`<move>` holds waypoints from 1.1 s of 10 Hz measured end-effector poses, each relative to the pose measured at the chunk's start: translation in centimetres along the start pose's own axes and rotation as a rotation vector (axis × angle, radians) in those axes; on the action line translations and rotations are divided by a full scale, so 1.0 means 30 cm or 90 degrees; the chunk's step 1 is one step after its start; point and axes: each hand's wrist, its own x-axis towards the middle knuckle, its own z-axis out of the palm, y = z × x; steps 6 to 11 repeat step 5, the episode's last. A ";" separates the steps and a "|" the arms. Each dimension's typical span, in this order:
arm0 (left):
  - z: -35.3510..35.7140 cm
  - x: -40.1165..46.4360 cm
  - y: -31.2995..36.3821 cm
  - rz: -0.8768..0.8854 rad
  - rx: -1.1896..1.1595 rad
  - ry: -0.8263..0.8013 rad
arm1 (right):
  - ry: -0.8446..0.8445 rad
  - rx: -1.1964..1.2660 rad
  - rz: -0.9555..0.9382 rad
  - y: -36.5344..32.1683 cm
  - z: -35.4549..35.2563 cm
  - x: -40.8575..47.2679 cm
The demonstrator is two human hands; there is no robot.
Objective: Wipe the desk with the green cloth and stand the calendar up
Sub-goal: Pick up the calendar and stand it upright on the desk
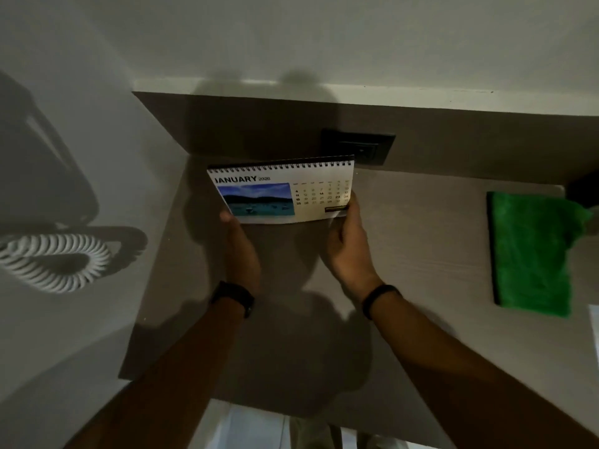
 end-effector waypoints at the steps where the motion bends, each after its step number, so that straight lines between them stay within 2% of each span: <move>1: 0.006 0.080 0.024 0.000 0.049 -0.028 | 0.047 0.044 0.034 -0.008 0.068 -0.027; 2: 0.018 0.093 0.023 0.006 0.052 -0.032 | 0.074 0.062 0.044 -0.007 0.096 -0.025; 4: -0.005 0.105 0.019 0.032 0.079 -0.057 | 0.020 0.041 0.059 -0.004 0.054 -0.024; 5: -0.017 0.083 0.050 0.113 0.113 -0.072 | 0.001 0.020 0.078 -0.029 0.007 -0.052; 11: -0.017 0.083 0.050 0.113 0.113 -0.072 | 0.001 0.020 0.078 -0.029 0.007 -0.052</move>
